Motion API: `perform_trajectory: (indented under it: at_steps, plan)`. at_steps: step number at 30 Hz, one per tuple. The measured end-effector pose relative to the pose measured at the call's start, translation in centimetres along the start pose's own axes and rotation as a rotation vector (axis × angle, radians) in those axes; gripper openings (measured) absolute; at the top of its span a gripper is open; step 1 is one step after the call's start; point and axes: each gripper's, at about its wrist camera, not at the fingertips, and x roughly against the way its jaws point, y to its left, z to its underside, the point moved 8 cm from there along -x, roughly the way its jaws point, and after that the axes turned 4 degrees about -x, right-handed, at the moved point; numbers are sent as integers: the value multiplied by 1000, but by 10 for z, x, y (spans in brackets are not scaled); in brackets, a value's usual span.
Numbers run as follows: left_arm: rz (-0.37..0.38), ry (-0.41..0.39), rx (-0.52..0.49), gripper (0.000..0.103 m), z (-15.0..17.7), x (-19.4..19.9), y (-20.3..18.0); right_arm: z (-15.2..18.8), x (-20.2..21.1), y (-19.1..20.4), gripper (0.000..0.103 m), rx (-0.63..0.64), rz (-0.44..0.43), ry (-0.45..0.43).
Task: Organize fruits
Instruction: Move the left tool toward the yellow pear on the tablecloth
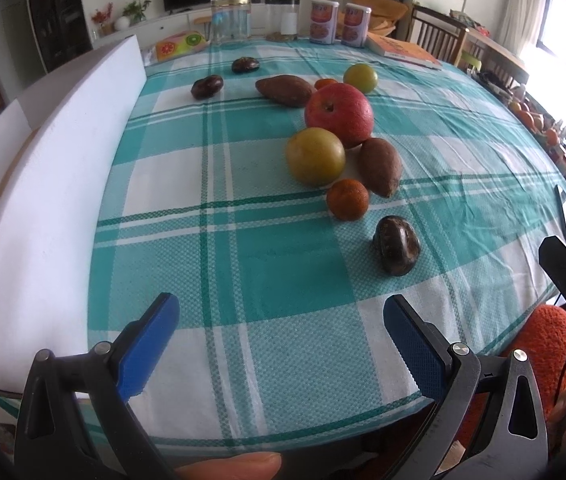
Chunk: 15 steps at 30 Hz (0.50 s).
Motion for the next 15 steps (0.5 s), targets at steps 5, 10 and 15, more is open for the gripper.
perform_trajectory:
  at_steps: [5, 10, 15]
  plan:
    - [-6, 23, 12, 102, 3, -7, 6, 1, -1, 1, 103, -2, -3, 4]
    - [-10, 46, 21, 102, 6, -16, 10, 2, -1, 1, 103, -3, -4, 4]
    - [-9, 75, 28, 102, 11, -25, 14, 2, -1, 1, 103, -5, -6, 4]
